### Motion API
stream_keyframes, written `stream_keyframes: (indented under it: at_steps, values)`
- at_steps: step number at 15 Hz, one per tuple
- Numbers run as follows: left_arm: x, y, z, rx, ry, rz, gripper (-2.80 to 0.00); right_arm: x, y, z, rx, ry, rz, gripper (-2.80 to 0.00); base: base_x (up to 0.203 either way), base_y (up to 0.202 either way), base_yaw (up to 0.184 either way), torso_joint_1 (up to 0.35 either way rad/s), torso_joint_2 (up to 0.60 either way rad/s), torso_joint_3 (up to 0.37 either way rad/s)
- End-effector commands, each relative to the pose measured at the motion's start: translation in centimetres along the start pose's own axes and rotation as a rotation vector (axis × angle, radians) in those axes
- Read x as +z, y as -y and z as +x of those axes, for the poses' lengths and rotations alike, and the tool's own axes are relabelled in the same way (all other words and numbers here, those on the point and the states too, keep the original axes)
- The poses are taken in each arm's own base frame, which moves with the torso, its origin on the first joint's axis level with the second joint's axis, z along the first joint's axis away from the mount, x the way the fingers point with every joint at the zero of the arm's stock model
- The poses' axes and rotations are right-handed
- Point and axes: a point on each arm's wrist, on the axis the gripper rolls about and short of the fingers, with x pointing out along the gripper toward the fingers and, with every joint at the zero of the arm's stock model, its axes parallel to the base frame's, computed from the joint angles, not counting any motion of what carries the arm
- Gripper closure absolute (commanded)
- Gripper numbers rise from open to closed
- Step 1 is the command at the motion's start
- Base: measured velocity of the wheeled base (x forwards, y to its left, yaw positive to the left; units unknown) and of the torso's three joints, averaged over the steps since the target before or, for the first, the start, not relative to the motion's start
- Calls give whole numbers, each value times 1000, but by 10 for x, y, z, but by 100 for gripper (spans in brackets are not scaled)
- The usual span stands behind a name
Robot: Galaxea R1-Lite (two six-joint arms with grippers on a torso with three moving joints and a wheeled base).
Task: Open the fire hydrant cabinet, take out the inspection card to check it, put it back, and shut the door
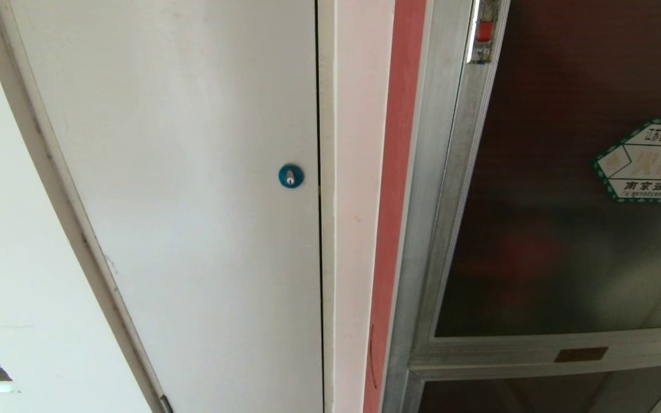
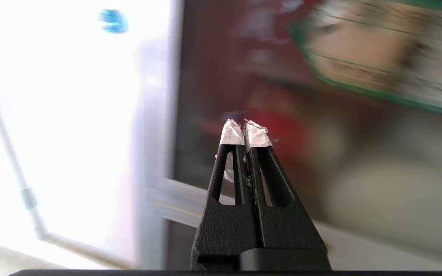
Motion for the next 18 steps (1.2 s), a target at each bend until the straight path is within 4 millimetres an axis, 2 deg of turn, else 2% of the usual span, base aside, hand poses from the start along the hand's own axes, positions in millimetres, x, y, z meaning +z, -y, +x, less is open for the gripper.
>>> stream_keyframes:
  at_steps: [1,3,6,10,15,18]
  values:
    - [0,0,0,0,-1,0,0,21,13,45,154,-88,74,0,0,0,0,0,0,0]
    - [0,0,0,0,-1,0,0,41,19,69,300,-96,168,0,0,0,0,0,0,0]
    - [0,0,0,0,-1,0,0,60,28,109,431,-128,251,0,0,0,0,0,0,0]
    - [0,0,0,0,-1,0,0,78,19,157,607,-152,274,0,0,0,0,0,0,0]
    - [0,0,0,0,-1,0,0,107,13,204,660,-122,325,0,0,0,0,0,0,0]
    - [0,0,0,0,-1,0,0,111,13,225,639,-121,336,0,0,0,0,0,0,0]
